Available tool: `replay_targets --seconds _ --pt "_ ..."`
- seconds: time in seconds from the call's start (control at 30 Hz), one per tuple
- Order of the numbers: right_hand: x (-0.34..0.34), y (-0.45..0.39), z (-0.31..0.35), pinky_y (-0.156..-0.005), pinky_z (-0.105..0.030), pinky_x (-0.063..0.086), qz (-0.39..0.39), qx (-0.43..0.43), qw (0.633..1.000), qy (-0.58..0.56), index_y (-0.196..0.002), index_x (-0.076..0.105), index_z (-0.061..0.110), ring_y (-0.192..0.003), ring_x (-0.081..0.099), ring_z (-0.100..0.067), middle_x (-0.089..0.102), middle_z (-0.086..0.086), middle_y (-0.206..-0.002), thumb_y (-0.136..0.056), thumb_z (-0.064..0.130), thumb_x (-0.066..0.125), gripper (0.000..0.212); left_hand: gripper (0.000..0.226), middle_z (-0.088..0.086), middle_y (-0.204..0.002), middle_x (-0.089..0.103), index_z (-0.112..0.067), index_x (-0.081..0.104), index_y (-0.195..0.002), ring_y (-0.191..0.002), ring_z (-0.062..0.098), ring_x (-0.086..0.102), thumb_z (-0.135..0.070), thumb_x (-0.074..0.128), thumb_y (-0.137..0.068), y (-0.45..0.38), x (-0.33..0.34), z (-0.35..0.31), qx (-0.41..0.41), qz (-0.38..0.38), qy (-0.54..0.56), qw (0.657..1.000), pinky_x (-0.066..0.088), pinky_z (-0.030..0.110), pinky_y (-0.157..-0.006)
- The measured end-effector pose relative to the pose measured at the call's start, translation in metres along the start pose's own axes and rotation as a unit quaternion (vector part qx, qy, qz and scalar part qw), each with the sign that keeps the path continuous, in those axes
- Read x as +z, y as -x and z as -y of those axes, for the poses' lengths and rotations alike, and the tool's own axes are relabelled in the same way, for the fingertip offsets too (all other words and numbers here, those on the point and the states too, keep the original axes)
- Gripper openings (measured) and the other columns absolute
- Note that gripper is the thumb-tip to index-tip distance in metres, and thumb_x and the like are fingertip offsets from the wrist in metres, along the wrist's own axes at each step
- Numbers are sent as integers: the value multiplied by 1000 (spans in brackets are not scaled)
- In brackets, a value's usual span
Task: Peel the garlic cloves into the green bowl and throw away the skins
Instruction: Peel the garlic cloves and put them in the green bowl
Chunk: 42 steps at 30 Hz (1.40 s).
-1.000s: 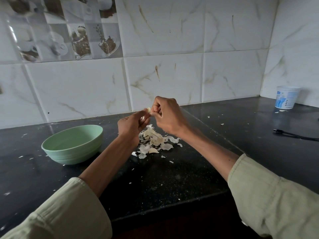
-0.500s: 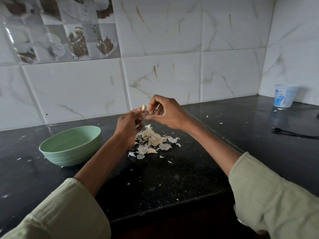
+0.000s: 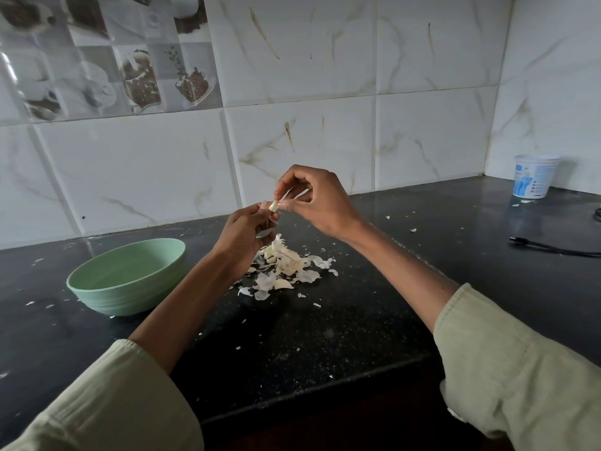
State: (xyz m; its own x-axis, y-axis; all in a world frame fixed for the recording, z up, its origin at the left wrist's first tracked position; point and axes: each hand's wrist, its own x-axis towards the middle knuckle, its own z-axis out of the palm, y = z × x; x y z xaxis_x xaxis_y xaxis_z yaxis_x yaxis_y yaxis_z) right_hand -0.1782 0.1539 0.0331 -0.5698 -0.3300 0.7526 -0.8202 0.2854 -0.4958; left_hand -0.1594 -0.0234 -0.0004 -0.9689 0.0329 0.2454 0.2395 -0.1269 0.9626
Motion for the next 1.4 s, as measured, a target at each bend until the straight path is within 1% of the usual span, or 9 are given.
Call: replay_targets --seconds 0.23,0.5,0.63,0.73,0.83,1.07,1.2,1.3,1.4 --pt "-3 1 3 -74 -31 61 -10 -9 1000 3 -85 70 11 -75 72 -11 75 4 -82 -77 5 88 21 23 1 -88 63 -8 69 -100 -85 13 54 -24 53 -109 -2 -6 3 15 -5 -5 1000 46 35 -84" --pt "-4 2 2 -74 -43 61 24 -12 998 50 -84 66 11 -74 71 -13 72 2 -81 -77 -1 87 25 16 -1 -79 69 -9 74 -97 -80 11 60 -19 62 -103 3 -4 1 35 -36 -7 999 50 28 -80" --pt "-2 2 -1 -70 -47 59 26 -16 997 70 -78 62 14 -70 67 -25 70 0 -78 -77 -1 83 26 20 2 -81 70 -12 77 -93 -84 16 60 -29 67 -98 5 -6 0 75 -34 -57 995 48 30 -83" --pt "-3 3 -3 -68 -43 59 19 -3 997 71 -74 59 15 -67 66 -22 71 2 -77 -77 -1 82 28 22 6 -82 71 -14 79 -93 -88 22 59 -34 70 -94 5 -5 0 99 -37 -74 992 47 34 -84" --pt "-4 4 -3 -64 -33 58 15 11 998 64 -74 56 13 -62 62 -10 73 3 -77 -78 2 80 27 23 7 -82 74 -14 80 -89 -87 25 59 -35 72 -89 7 -4 -2 105 -44 -74 991 48 36 -85" --pt "1 4 -3 -59 -19 52 -18 21 998 49 -71 51 13 -60 62 -4 72 1 -72 -68 -1 75 28 19 7 -81 75 -1 78 -91 -71 11 63 -19 75 -95 3 0 2 56 -99 -10 993 57 23 -75" --pt "9 6 -2 -57 -20 51 21 16 998 54 -72 54 7 -61 65 -8 72 -5 -73 -71 -4 77 25 14 4 -75 68 -4 77 -86 -66 10 59 -17 80 -91 0 -1 1 29 -116 47 992 57 26 -77" --pt "10 8 -2 -57 -12 46 49 22 997 49 -73 56 5 -57 59 4 73 -8 -77 -75 -7 78 24 14 6 -75 62 -3 76 -89 -63 10 55 -17 80 -91 0 -3 3 15 -102 60 993 56 24 -72" --pt "8 6 -7 -61 -18 53 50 13 998 44 -76 60 5 -64 65 1 74 -6 -81 -77 -6 80 23 14 2 -72 63 -6 74 -88 -66 10 54 -19 77 -93 -1 -4 4 6 -101 54 993 52 21 -66"
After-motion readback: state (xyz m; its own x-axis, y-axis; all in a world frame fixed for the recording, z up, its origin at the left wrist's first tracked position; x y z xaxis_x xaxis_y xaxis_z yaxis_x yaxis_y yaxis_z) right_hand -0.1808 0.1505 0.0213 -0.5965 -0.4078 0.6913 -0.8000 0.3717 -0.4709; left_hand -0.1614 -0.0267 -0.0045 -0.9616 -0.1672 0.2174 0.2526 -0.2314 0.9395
